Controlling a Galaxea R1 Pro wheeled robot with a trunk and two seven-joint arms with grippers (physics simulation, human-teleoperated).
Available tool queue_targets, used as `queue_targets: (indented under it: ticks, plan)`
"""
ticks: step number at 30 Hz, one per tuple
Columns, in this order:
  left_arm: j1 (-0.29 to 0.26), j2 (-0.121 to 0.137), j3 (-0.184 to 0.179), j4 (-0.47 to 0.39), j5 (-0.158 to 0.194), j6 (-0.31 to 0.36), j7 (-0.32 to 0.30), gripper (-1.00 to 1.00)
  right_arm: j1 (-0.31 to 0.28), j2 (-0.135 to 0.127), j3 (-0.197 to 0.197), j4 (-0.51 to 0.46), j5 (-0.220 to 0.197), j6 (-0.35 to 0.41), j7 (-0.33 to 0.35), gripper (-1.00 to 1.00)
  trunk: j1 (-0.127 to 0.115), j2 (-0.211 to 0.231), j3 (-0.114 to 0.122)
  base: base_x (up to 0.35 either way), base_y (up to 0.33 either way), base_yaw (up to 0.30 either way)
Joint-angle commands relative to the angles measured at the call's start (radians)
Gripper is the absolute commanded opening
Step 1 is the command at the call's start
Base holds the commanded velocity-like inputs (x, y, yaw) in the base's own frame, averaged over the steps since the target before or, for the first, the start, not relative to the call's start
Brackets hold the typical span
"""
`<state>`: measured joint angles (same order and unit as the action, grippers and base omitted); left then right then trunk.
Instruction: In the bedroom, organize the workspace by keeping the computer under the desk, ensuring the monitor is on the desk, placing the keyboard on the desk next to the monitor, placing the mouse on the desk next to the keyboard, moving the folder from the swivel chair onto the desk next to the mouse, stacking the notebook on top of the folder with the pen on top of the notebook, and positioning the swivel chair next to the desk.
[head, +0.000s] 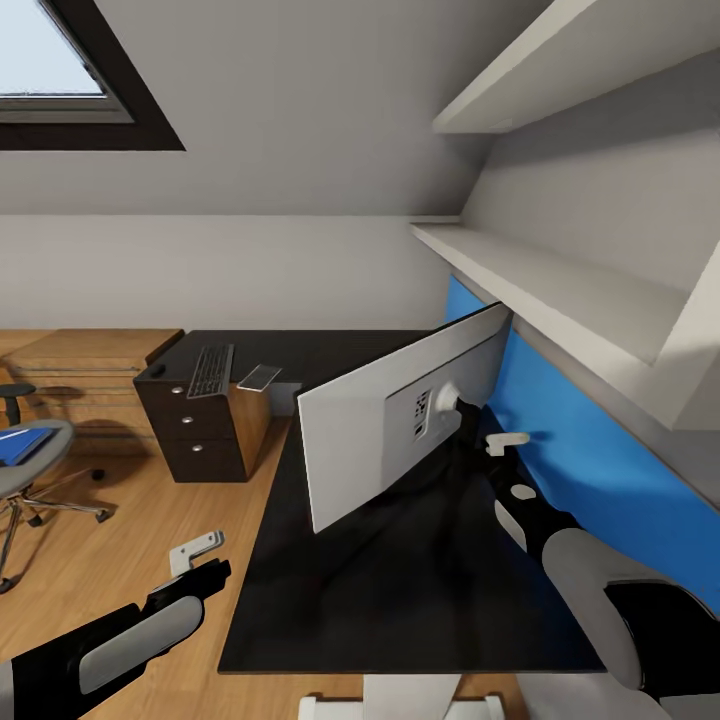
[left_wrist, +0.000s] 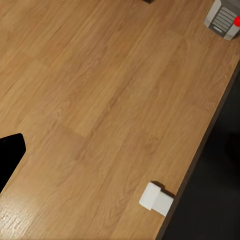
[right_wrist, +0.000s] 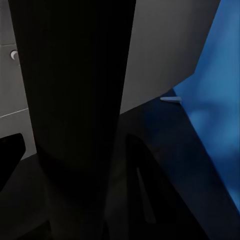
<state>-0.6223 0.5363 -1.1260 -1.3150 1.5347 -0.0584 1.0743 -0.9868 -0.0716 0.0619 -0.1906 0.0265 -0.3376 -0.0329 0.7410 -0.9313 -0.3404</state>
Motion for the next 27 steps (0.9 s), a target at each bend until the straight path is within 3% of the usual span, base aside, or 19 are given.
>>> queue_targets:
  ticks: [1, 27]
  plan:
    - [-0.002, 0.001, -0.003, -0.001, 0.005, -0.006, 0.003, 1.0, 0.0, -0.001, 0.019, 0.003, -0.003, -0.003, -0.005, -1.0, 0.0, -0.001, -0.002, 0.017, 0.0, 0.0]
    - [-0.002, 0.001, -0.004, -0.001, 0.005, -0.006, 0.003, 1.0, 0.0, -0.001, 0.019, 0.002, -0.003, -0.003, -0.005, -1.0, 0.0, -0.001, -0.002, 0.089, 0.0, 0.0]
